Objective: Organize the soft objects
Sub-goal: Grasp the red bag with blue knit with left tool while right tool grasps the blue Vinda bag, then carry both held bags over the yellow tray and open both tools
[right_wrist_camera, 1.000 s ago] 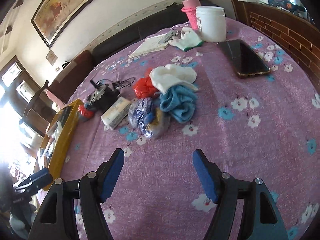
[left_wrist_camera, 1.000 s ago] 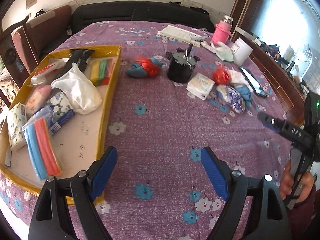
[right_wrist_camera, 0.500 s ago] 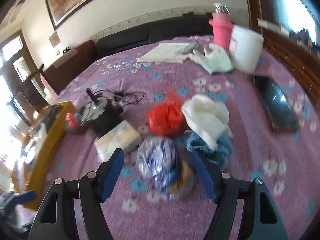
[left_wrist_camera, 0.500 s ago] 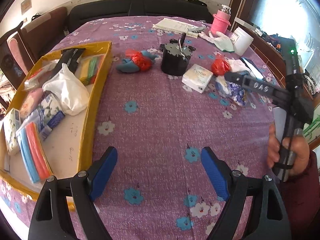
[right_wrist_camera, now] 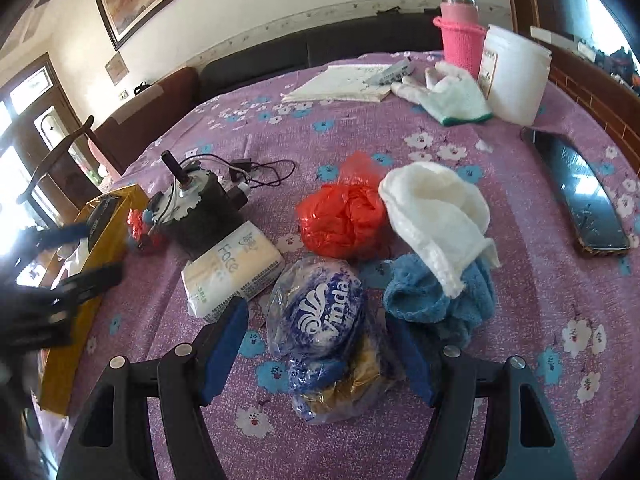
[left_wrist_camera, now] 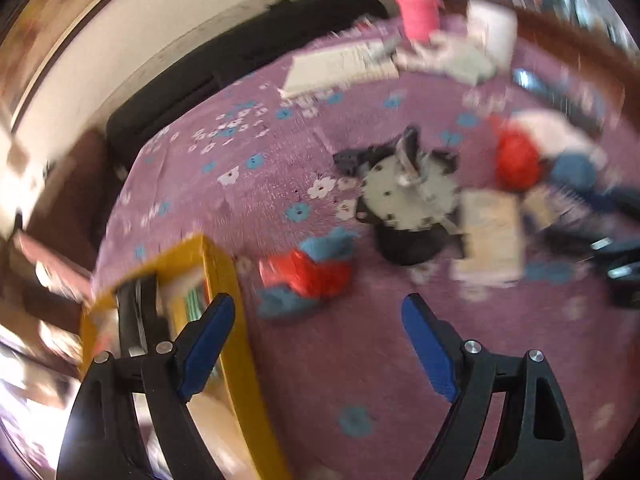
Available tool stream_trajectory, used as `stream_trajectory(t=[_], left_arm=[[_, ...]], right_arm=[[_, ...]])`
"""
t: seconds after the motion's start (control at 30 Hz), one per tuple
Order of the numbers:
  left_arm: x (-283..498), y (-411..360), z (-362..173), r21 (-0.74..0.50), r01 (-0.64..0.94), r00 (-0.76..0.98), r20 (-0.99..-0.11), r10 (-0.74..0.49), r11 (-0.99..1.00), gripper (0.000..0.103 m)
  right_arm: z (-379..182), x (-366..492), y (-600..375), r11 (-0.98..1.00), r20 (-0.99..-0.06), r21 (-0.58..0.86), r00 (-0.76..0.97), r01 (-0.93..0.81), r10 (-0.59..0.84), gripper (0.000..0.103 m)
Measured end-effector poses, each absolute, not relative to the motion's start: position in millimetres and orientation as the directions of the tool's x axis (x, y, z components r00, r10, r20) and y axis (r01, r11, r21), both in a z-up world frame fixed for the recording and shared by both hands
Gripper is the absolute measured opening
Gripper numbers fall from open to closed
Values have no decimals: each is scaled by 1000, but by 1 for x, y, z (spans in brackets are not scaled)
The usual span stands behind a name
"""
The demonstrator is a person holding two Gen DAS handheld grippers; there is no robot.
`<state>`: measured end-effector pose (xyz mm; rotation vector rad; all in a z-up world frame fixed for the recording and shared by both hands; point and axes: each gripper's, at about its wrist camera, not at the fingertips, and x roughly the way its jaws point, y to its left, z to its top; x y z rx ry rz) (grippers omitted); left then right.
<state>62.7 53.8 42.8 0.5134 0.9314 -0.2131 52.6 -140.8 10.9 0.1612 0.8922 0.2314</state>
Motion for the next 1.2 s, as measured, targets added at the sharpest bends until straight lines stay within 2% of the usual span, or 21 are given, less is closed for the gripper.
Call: stream_trajectory(t=[0.17, 0.23, 0.3, 0.33, 0.37, 0.4, 0.47, 0.5, 0.53, 0.63, 0.83, 1.2], left_arm=[[100, 55, 21, 321, 440, 516, -855, 57, 838, 84], [101, 50, 20, 321, 455, 515, -856, 49, 831, 81], [99, 43, 20, 325, 485, 504, -862, 43, 812, 69], [99, 41, 20, 296, 498, 480, -877, 25, 815, 47], [98, 39, 21, 281, 503, 466, -885, 18, 817, 32], [96, 36, 20, 309, 500, 475, -879, 43, 809, 32], [90, 34, 20, 322, 498, 485, -873, 49, 805, 32], [87, 35, 21, 311, 494, 483, -874, 40, 812, 32], [83, 37, 23, 292, 491, 483, -875, 23, 821, 32], [65, 47, 33, 242, 471, 496, -868, -27, 848, 32], [17, 70, 65, 161, 434, 543, -832, -115, 886, 32], [-68, 128, 94, 12, 313, 624, -756, -196, 950, 32]], right_arm=[[10, 54, -139, 964, -752, 231, 603, -135, 265, 75], [11, 54, -139, 963, -752, 232, 603, -136, 266, 75], [11, 54, -139, 962, -752, 236, 601, -138, 271, 75], [11, 54, -140, 962, -753, 236, 600, -139, 271, 75], [11, 54, -139, 963, -754, 232, 600, -140, 269, 75], [11, 53, -139, 965, -755, 223, 601, -138, 261, 73], [11, 52, -139, 971, -760, 198, 605, -134, 239, 61], [11, 51, -139, 971, -759, 195, 606, -135, 237, 52], [11, 50, -139, 970, -757, 201, 606, -138, 243, 48], [13, 48, -140, 968, -748, 206, 615, -141, 249, 45], [23, 40, -141, 962, -706, 217, 654, -165, 271, 45], [22, 35, -142, 965, -698, 212, 667, -154, 260, 45]])
